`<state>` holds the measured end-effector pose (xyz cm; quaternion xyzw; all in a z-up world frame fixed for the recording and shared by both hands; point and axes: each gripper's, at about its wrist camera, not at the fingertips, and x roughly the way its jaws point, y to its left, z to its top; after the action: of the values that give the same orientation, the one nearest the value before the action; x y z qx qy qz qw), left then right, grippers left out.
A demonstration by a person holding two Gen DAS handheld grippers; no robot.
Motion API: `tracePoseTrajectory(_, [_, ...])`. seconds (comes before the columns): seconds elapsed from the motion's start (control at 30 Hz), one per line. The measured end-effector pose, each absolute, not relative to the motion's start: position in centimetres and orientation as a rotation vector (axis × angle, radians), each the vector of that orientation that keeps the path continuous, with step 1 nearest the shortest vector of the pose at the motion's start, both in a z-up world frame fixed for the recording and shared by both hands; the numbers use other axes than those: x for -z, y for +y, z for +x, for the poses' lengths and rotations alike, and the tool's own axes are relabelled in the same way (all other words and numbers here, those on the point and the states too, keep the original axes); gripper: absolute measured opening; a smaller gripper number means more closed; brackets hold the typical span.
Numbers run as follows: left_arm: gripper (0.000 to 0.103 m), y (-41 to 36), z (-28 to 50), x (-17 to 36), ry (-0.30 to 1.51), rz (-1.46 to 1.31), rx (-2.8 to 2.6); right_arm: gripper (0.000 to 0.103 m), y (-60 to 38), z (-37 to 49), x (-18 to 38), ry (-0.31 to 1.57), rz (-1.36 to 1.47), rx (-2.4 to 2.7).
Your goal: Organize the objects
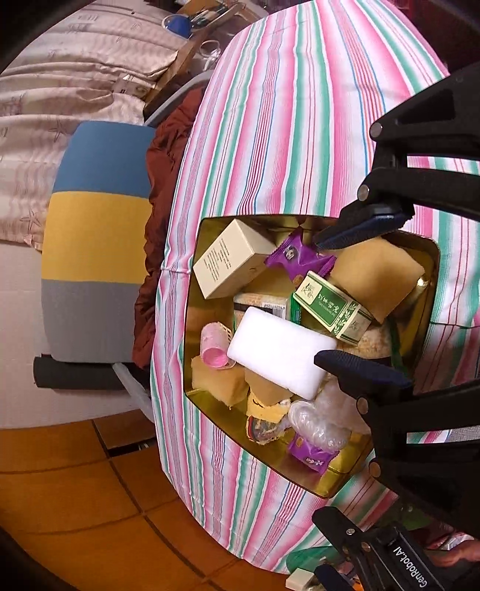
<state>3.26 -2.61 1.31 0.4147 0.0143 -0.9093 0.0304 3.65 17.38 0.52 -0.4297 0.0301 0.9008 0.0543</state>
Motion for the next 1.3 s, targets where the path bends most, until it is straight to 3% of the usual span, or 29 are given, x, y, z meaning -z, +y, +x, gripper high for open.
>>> tracePoseTrajectory(1.3, [0.103, -1.1, 2.4, -1.1, -0.095, 1.259, 2.754, 0.058, 17.0, 4.8, -1.7, 0.130, -1.240, -2.724])
